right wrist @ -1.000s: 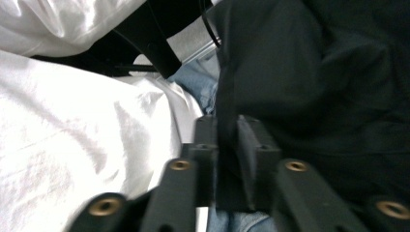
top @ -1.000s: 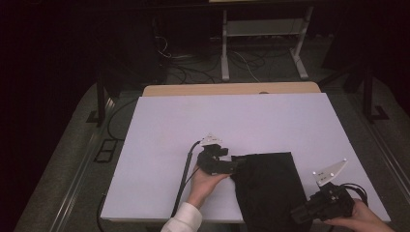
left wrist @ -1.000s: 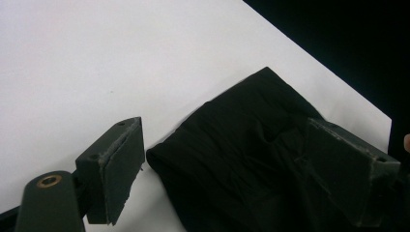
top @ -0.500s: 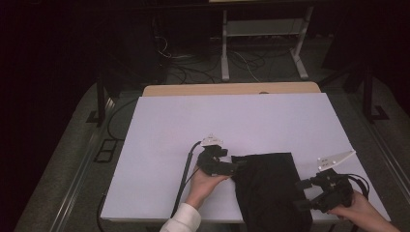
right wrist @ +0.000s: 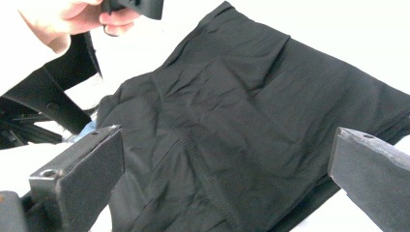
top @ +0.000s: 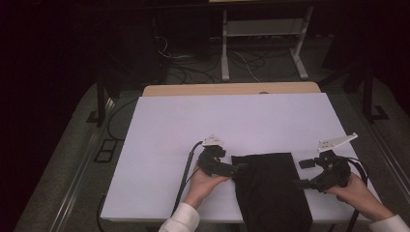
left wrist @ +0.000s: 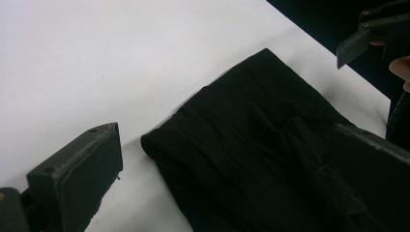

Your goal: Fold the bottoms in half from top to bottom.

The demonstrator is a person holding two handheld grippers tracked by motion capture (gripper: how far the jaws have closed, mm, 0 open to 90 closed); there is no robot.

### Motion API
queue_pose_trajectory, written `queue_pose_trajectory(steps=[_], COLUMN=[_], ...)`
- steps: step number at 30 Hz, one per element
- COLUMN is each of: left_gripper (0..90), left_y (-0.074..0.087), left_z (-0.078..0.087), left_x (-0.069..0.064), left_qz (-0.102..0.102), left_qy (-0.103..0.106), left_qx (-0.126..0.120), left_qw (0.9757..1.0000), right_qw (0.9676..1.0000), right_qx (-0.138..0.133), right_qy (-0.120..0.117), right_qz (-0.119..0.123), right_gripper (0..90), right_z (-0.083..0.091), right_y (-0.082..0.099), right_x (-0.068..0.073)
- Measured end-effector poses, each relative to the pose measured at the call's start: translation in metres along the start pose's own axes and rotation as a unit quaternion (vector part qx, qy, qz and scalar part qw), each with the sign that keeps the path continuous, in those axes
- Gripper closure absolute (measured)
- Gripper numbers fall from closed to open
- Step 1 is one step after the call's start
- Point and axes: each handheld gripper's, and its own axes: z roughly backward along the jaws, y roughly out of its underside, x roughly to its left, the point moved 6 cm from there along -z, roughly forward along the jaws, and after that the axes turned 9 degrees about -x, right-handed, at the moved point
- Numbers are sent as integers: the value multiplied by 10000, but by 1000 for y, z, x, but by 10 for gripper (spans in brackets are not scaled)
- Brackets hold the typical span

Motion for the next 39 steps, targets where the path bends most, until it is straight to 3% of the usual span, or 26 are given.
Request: queue_pose_trajectory(steps=[11,23,31,39], left_gripper=[0,0,80,208], left_y=[-8,-5,-4,-3], left_z=[-6,-16,-20,-23], left_x=[3,18,25,29], left_qz=[-20,170,377,484], left_qy=[-34,-111,-84,-103], left_qx=[27,81,93,22], left_qw=[10000,9998,9992,9988], right_qw=[9997,9987,9973,9967], right_qx=[-111,-174,-90,-123], right_qy=[201,477,664,631], right_qz=[23,-73,-311,-499], right_gripper=[0,0,2,148], right_z=[-3,-15,-23,-25], right_y=[-17,-29,-25,-20], right_x=[-19,-46,-69,-83])
